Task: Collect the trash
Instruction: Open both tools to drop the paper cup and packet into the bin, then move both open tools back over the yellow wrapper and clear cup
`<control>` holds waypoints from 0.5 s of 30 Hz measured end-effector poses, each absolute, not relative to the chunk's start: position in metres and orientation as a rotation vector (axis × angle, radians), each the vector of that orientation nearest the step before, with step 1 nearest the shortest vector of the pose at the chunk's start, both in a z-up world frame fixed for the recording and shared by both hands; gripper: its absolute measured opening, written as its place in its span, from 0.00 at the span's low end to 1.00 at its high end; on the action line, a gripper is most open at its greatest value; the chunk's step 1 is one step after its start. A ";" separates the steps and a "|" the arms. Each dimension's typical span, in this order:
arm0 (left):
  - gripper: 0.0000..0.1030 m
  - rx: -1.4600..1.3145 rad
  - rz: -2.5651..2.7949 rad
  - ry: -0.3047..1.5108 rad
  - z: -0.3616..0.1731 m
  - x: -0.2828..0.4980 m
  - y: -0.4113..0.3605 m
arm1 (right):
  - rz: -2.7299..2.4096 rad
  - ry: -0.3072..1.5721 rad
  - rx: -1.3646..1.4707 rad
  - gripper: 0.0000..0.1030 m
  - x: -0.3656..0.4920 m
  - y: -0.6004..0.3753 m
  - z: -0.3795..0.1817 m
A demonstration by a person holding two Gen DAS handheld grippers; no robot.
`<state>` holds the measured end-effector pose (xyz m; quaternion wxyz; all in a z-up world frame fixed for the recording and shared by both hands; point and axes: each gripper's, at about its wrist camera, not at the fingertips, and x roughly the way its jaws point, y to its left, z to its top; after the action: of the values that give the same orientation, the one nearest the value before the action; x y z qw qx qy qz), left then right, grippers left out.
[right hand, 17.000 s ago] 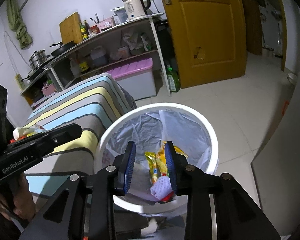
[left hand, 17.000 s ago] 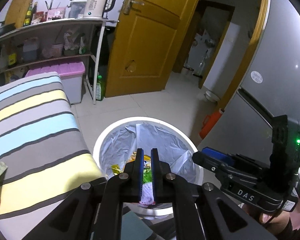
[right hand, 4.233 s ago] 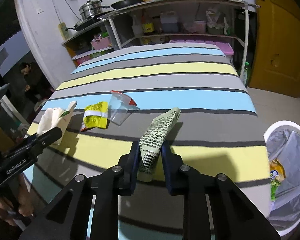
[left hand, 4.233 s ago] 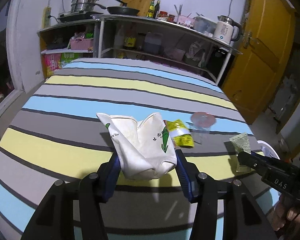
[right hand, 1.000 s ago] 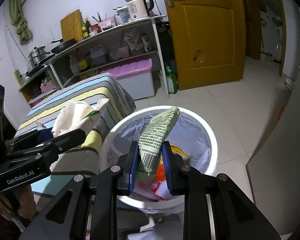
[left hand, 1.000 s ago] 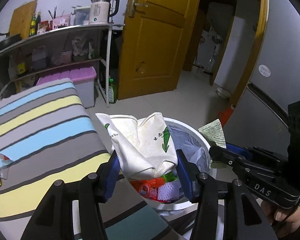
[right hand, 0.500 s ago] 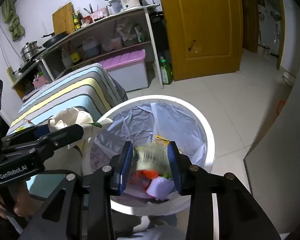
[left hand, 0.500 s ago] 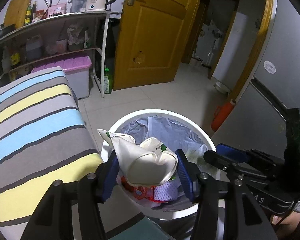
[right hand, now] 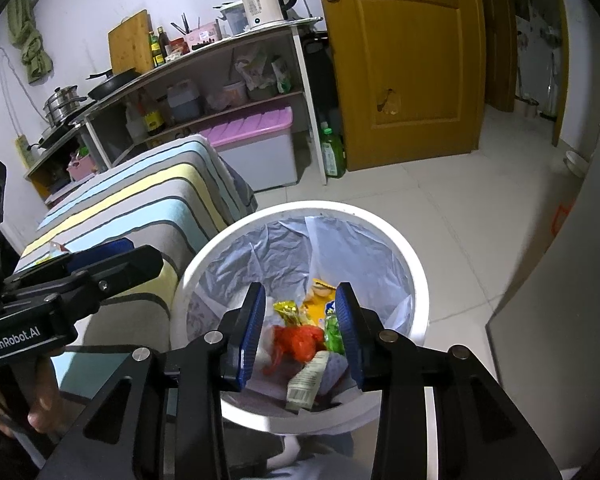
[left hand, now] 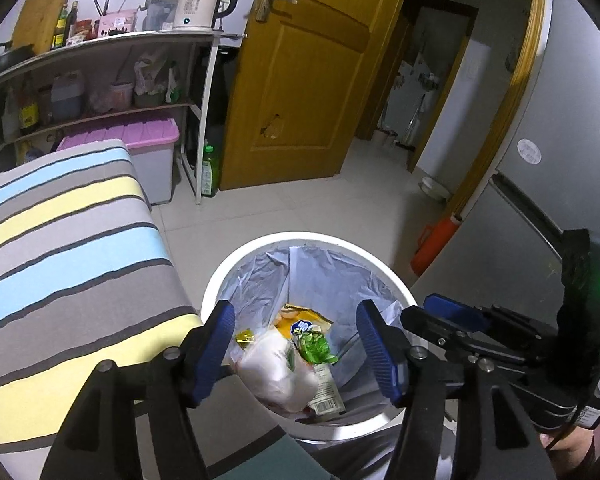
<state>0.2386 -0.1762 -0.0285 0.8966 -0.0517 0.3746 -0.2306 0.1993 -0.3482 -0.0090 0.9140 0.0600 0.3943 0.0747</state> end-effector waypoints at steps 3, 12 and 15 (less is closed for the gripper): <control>0.61 -0.119 -0.476 0.760 -0.022 0.234 -0.171 | 0.158 0.797 0.113 0.37 0.195 -0.345 -0.002; 0.61 -0.143 -0.449 0.668 0.005 0.206 -0.142 | 0.203 0.750 0.073 0.37 0.180 -0.322 0.023; 0.61 -0.146 -0.427 0.640 0.014 0.197 -0.132 | 0.223 0.733 0.057 0.37 0.174 -0.310 0.031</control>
<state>0.1966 -0.1322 0.0136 0.9244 -0.0711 0.3117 -0.2081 0.1736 -0.3100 0.0313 0.9271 0.0277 0.3577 0.1088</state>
